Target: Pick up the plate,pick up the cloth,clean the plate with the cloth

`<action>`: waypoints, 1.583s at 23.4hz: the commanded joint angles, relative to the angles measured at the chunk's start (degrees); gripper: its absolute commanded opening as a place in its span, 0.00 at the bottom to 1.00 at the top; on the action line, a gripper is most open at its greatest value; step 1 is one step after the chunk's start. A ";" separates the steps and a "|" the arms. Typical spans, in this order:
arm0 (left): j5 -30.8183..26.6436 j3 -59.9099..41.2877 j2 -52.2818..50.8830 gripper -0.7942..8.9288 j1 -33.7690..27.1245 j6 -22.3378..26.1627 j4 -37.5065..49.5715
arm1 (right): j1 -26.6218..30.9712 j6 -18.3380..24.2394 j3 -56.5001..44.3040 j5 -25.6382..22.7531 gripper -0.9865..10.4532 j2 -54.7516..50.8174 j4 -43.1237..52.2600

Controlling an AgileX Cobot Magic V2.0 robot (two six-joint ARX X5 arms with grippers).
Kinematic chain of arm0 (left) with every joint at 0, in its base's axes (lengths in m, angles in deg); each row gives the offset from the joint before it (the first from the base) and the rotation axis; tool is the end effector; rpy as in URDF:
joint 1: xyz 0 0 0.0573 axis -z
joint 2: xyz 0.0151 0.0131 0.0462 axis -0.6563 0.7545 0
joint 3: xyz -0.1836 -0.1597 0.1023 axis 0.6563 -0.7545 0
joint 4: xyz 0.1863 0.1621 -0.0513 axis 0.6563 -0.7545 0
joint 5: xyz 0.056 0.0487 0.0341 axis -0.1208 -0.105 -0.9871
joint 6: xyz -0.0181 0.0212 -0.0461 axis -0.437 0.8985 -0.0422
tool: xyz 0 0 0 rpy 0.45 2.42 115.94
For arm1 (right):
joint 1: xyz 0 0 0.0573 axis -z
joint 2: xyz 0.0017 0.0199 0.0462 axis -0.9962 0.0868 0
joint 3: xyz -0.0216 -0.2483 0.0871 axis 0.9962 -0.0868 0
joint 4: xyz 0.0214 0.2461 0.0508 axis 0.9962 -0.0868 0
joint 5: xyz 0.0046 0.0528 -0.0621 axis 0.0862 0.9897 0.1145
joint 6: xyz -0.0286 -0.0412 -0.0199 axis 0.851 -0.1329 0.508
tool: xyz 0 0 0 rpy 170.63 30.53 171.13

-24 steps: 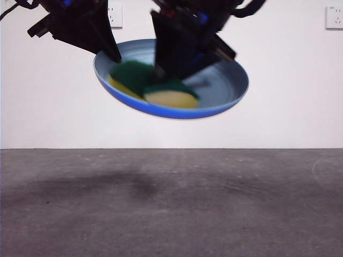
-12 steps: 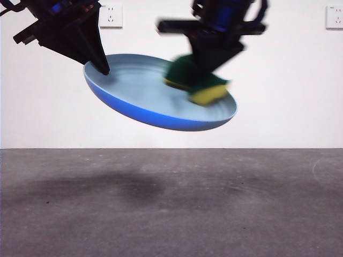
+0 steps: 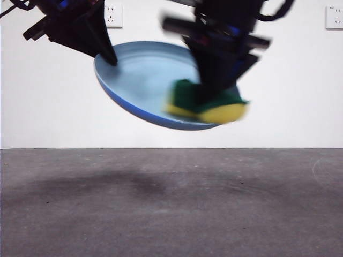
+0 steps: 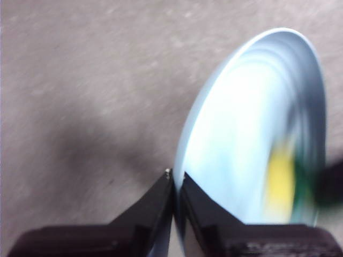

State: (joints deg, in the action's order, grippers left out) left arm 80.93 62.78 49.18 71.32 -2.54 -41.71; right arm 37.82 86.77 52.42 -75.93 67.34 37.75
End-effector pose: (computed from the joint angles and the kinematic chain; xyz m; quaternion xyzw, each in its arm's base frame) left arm 0.2291 -0.1375 0.3043 -0.0195 0.3399 -0.2654 0.9020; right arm 0.2119 0.2167 0.2693 -0.2561 0.4310 0.2216 0.8364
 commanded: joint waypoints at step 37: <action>-10.64 -0.04 24.00 0.58 -9.84 8.22 -1.90 | 1.66 -2.14 -0.37 -8.70 0.07 -26.14 5.44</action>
State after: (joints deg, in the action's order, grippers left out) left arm 70.59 62.97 73.46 61.64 5.02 -43.92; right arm 39.62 85.44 52.42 -84.72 40.96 42.93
